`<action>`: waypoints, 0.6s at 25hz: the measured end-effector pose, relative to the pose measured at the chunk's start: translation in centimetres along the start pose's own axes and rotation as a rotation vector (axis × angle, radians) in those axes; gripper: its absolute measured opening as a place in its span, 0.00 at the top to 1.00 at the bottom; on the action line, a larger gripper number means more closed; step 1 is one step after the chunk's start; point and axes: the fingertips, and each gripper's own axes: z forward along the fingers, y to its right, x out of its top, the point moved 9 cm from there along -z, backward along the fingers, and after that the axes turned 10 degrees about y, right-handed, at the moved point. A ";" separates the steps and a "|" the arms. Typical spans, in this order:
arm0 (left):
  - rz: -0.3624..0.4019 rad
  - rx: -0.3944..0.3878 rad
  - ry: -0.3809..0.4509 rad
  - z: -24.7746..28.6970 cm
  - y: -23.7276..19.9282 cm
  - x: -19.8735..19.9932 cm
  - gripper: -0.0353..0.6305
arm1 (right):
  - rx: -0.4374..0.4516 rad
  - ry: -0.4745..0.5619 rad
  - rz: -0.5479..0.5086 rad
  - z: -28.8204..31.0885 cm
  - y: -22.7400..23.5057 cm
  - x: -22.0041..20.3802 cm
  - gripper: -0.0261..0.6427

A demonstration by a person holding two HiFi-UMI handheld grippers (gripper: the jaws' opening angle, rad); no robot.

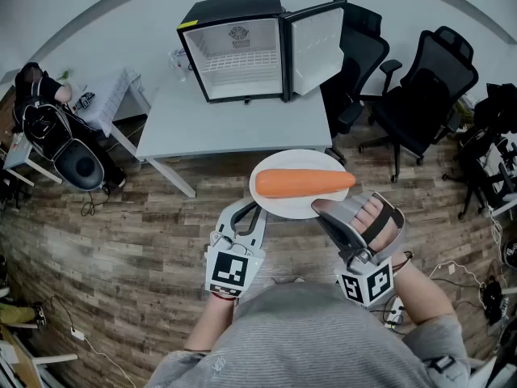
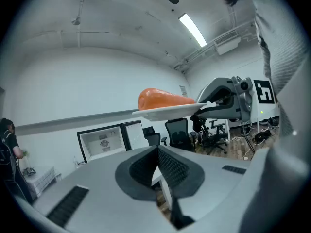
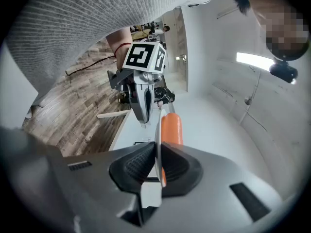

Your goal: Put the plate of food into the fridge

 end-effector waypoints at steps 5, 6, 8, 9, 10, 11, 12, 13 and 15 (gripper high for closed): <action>0.002 -0.020 -0.003 0.6 1.0 0.1 0.93 | 0.002 0.005 0.001 -0.3 -0.1 -0.1 0.91; 0.005 -0.024 -0.009 0.8 1.2 0.0 0.93 | 0.004 0.006 0.001 -0.2 -0.1 -0.1 0.91; 0.007 -0.030 -0.022 1.0 1.5 -0.2 0.93 | 0.008 0.007 0.000 -0.2 -0.3 -0.3 0.91; 0.007 -0.032 -0.027 1.1 1.7 -0.3 0.93 | 0.010 0.007 0.000 -0.3 -0.3 -0.4 0.91; 0.008 -0.033 -0.032 1.3 1.8 -0.3 0.93 | 0.013 0.007 0.000 -0.3 -0.4 -0.4 0.91; 0.009 -0.033 -0.035 1.4 1.9 -0.3 0.93 | 0.014 0.007 0.000 -0.3 -0.4 -0.5 0.91; 0.010 -0.033 -0.038 1.5 2.0 -0.3 0.93 | 0.016 0.008 0.001 -0.3 -0.4 -0.6 0.91; 0.009 -0.032 -0.039 1.5 2.0 -0.3 0.93 | 0.017 0.008 0.001 -0.3 -0.3 -0.6 0.91; 0.004 -0.028 -0.038 1.6 2.1 -0.3 0.93 | 0.018 0.009 0.002 -0.4 -0.4 -0.7 0.91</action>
